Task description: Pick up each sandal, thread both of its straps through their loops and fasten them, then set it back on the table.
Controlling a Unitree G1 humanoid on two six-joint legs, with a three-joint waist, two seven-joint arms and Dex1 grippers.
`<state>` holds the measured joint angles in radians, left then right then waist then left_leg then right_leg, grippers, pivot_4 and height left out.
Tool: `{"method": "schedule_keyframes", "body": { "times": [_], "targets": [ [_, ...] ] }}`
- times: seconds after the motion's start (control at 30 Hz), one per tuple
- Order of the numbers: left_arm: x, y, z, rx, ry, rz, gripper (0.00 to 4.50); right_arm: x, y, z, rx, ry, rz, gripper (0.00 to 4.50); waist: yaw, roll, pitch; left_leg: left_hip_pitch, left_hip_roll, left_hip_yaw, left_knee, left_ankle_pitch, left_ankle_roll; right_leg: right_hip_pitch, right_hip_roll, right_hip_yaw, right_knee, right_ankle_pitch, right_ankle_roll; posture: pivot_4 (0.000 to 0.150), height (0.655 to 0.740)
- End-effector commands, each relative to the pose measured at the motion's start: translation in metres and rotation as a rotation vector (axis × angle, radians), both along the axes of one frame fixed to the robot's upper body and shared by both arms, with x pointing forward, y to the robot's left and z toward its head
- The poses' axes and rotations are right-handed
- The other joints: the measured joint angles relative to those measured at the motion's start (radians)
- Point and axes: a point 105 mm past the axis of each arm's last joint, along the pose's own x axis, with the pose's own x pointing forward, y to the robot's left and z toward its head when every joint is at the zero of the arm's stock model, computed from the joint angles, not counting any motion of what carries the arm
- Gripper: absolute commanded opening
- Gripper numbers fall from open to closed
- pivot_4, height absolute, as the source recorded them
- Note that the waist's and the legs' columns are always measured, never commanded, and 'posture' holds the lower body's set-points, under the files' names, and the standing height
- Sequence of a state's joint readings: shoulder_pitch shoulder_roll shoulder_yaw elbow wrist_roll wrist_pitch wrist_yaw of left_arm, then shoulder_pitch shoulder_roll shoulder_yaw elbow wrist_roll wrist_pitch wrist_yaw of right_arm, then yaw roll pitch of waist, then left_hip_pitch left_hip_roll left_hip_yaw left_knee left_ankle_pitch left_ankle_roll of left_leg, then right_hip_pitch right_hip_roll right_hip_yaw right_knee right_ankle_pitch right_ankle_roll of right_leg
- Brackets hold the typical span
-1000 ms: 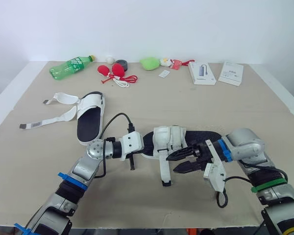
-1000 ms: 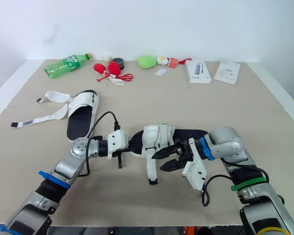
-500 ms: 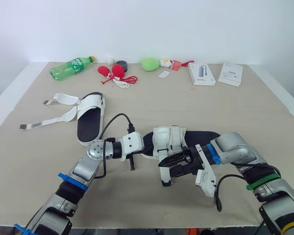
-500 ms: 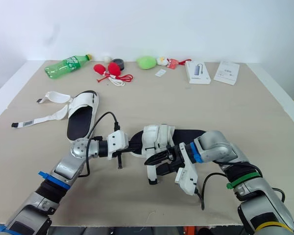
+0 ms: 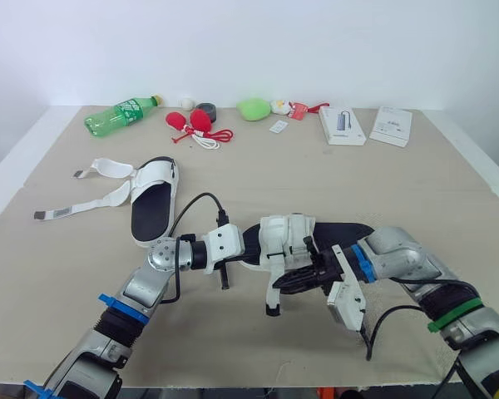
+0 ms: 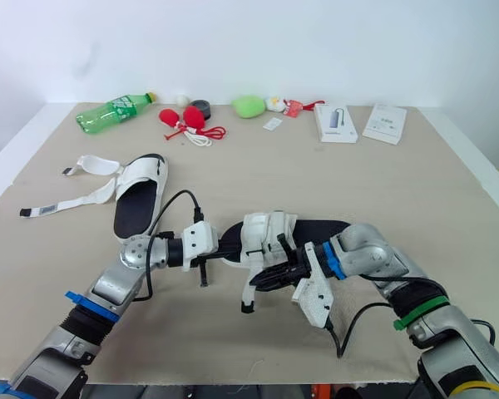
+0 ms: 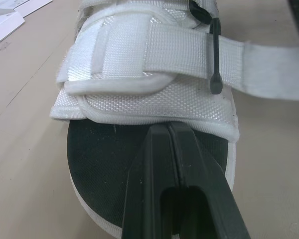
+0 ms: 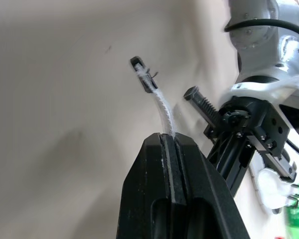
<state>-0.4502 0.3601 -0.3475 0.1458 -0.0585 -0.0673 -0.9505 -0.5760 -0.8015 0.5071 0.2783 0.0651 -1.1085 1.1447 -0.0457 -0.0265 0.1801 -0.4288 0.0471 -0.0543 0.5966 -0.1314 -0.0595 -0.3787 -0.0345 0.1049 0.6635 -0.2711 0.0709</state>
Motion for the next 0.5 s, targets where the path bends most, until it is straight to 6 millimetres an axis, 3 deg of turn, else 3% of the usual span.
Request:
{"method": "schedule_keyframes", "body": {
  "times": [0.03, 0.2, 0.33, 0.5],
  "targets": [
    [-0.006, 0.000, -0.022, 0.063, 0.068, -0.017, 0.00, -0.001, 0.010, 0.037, 0.248, 0.448, -0.149, 0.04, 0.000, 0.000, 0.000, 0.000, 0.000, 0.000, 0.000, 0.000, 0.000, 0.000, 0.000, 0.000, 0.000, 0.000, 0.000, 0.150, 0.7400],
    [-0.005, -0.001, -0.022, 0.063, 0.067, -0.021, 0.00, 0.034, 0.011, 0.068, 0.405, 0.692, -0.364, 0.04, 0.000, 0.000, 0.000, 0.001, 0.000, 0.000, 0.000, 0.000, 0.000, 0.001, 0.000, 0.000, 0.000, 0.000, -0.001, 0.150, 0.7400],
    [-0.005, -0.002, -0.022, 0.060, 0.065, -0.023, 0.00, 0.067, 0.002, 0.069, 0.430, 0.751, -0.574, 0.04, 0.001, 0.000, 0.000, 0.001, 0.000, 0.000, 0.000, 0.000, 0.000, 0.001, 0.000, 0.000, 0.000, 0.000, -0.001, 0.150, 0.7400],
    [-0.006, -0.003, -0.023, 0.059, 0.067, -0.024, 0.00, 0.089, -0.006, 0.066, 0.426, 0.750, -0.709, 0.04, 0.005, 0.000, 0.000, -0.002, 0.000, 0.000, 0.000, 0.000, 0.000, -0.002, 0.000, -0.001, 0.000, 0.000, 0.000, 0.150, 0.7400]
  ]
}}
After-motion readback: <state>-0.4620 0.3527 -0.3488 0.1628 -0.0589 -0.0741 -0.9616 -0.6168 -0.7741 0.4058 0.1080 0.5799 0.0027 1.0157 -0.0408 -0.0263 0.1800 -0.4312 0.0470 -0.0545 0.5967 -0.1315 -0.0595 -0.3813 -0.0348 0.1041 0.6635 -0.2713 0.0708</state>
